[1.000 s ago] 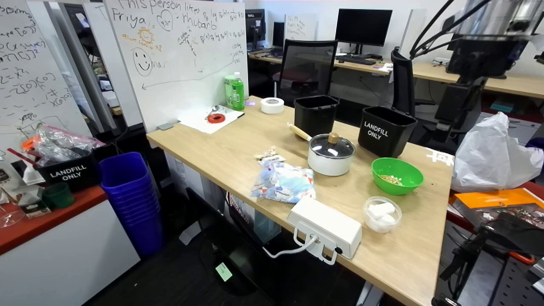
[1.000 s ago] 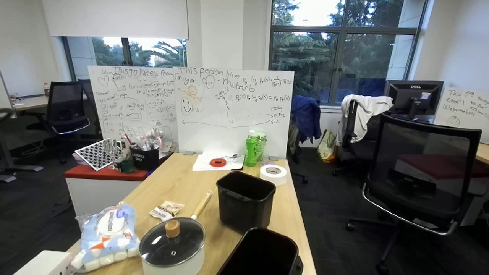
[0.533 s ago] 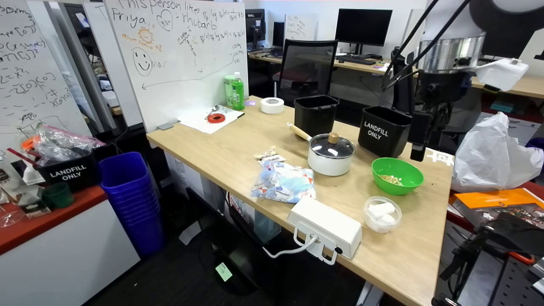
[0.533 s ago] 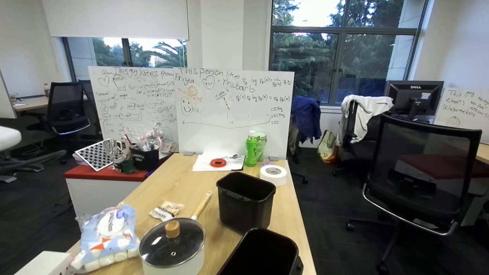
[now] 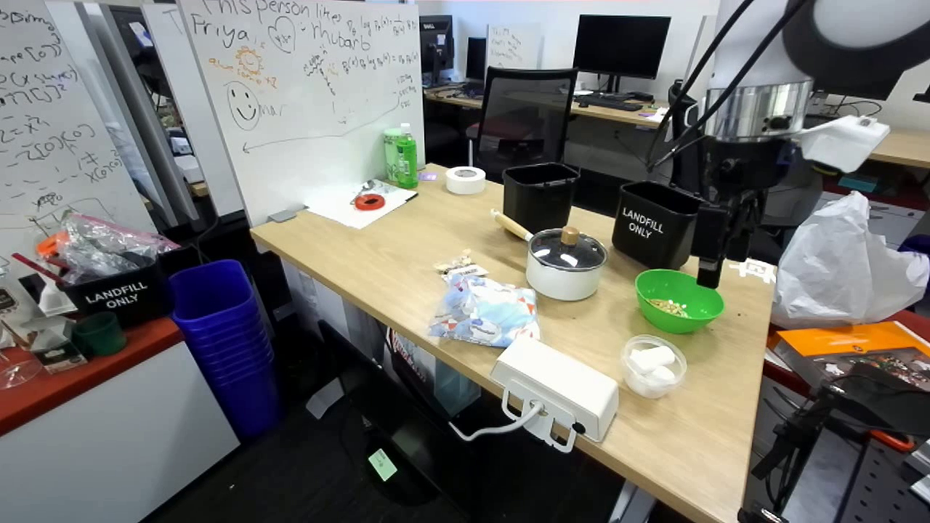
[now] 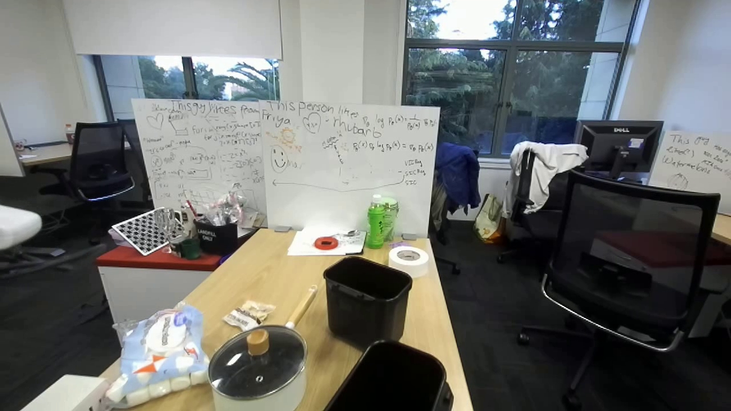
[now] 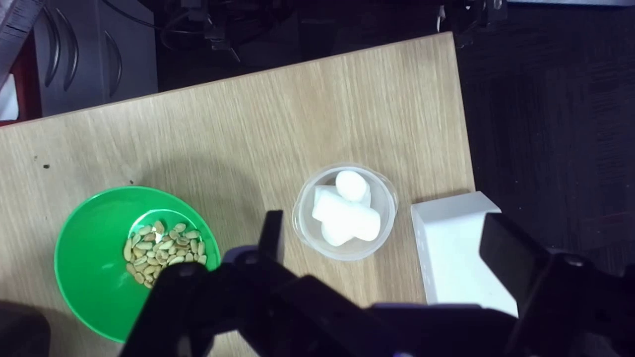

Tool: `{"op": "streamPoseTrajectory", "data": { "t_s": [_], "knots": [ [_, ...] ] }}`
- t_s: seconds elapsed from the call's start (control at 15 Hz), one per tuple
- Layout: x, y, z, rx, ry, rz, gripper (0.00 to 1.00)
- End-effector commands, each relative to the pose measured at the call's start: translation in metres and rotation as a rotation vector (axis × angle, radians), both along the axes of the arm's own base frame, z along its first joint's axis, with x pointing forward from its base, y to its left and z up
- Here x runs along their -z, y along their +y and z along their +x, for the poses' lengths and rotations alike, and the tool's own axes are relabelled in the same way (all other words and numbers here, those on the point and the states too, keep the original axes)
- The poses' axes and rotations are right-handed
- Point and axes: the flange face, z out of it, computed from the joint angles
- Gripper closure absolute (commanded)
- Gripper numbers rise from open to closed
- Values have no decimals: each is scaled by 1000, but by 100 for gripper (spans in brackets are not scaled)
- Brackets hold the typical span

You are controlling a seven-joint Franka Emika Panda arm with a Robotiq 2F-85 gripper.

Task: Put the clear bowl beside the landfill bin

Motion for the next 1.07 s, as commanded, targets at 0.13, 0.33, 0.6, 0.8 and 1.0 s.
{"op": "streamPoseTrajectory", "data": {
  "t_s": [0.13,0.33,0.6,0.8,1.0],
  "knots": [
    [63,0,18,-79,65,41,0],
    [93,-3,23,-192,121,66,0],
    [96,-1,20,-177,126,49,0],
    [95,-1,22,-180,122,50,0],
    [99,-1,29,-168,100,47,0]
  ]
}}
